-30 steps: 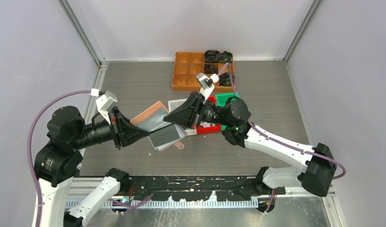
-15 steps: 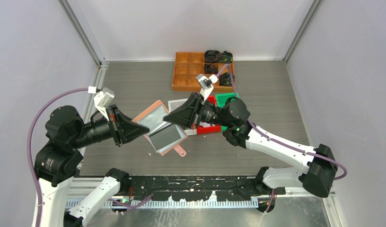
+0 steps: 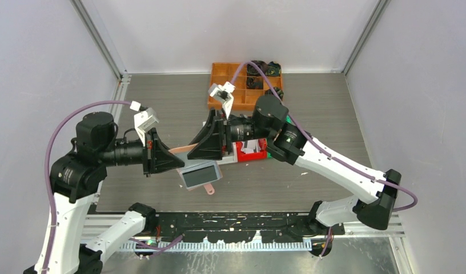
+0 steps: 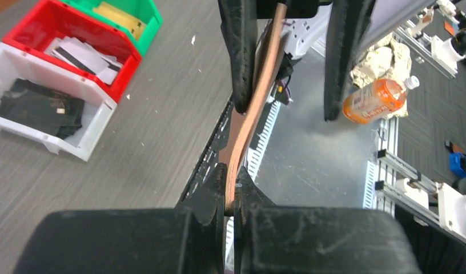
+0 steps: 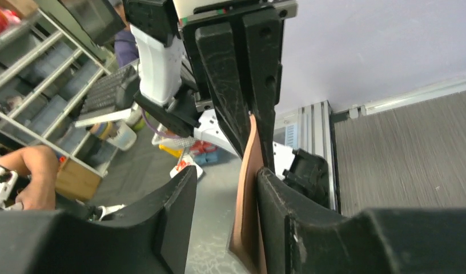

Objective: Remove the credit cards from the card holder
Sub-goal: Open the card holder.

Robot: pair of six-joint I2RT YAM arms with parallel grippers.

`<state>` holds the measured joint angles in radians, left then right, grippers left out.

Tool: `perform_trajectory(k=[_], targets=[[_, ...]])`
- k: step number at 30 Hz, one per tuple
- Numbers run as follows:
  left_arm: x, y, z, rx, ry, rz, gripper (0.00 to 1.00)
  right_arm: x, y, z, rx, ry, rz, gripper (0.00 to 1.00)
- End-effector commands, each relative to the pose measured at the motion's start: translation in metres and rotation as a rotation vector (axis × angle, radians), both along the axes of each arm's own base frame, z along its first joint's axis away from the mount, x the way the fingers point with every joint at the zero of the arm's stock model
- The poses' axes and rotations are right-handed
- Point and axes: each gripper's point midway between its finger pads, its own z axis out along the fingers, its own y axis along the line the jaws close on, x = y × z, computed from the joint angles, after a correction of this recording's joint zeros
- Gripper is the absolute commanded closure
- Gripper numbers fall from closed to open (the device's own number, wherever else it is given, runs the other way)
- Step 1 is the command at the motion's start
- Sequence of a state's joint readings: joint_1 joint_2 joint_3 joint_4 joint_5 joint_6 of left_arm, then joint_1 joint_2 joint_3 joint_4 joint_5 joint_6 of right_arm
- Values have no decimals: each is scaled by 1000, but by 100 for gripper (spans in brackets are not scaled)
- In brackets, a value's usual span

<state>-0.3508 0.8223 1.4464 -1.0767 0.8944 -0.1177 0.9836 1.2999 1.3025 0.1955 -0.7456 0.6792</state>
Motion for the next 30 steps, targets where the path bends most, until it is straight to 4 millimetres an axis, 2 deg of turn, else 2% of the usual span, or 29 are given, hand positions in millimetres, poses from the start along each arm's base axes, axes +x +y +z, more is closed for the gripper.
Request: perform_trajectory(k=[1, 11, 14, 17, 19, 20, 21, 22, 23, 24, 25, 26, 29, 30], targets=[[-17, 2, 4, 22, -59, -104, 100, -18, -2, -29, -207, -104, 91, 54], [-28, 2, 0, 52, -14, -190, 100, -26, -7, -65, -487, -222, 130, 53], [-30, 2, 1, 48, -12, -198, 100, -28, -5, -69, -540, -240, 155, 58], [-34, 3, 0, 57, -6, -214, 100, -27, -1, -68, -539, -246, 159, 80], [-33, 4, -1, 60, -12, -212, 100, -28, 2, -59, -494, -241, 146, 96], [-32, 3, -1, 58, -18, -206, 100, -27, 4, -54, -462, -244, 134, 99], [-29, 3, -1, 53, -25, -193, 95, -26, 5, -46, -423, -249, 115, 99], [-27, 2, -1, 45, -30, -176, 81, -23, 6, -41, -392, -254, 85, 99], [-27, 2, 0, 35, -37, -167, 61, -18, 5, -33, -356, -253, 45, 99], [-26, 1, 0, 23, -40, -156, 45, -13, 4, -24, -312, -239, 6, 99], [-22, 1, 1, 13, -38, -129, 39, -8, 2, -15, -264, -217, -27, 99], [-19, 0, 0, 3, -27, -99, 36, -3, 0, -4, -200, -194, -64, 99], [-12, -2, 2, -40, 2, -38, 34, 11, -11, 25, 1, -138, -191, 99], [-12, -2, 5, -62, 9, -18, 34, 13, -19, 44, 111, -145, -238, 99]])
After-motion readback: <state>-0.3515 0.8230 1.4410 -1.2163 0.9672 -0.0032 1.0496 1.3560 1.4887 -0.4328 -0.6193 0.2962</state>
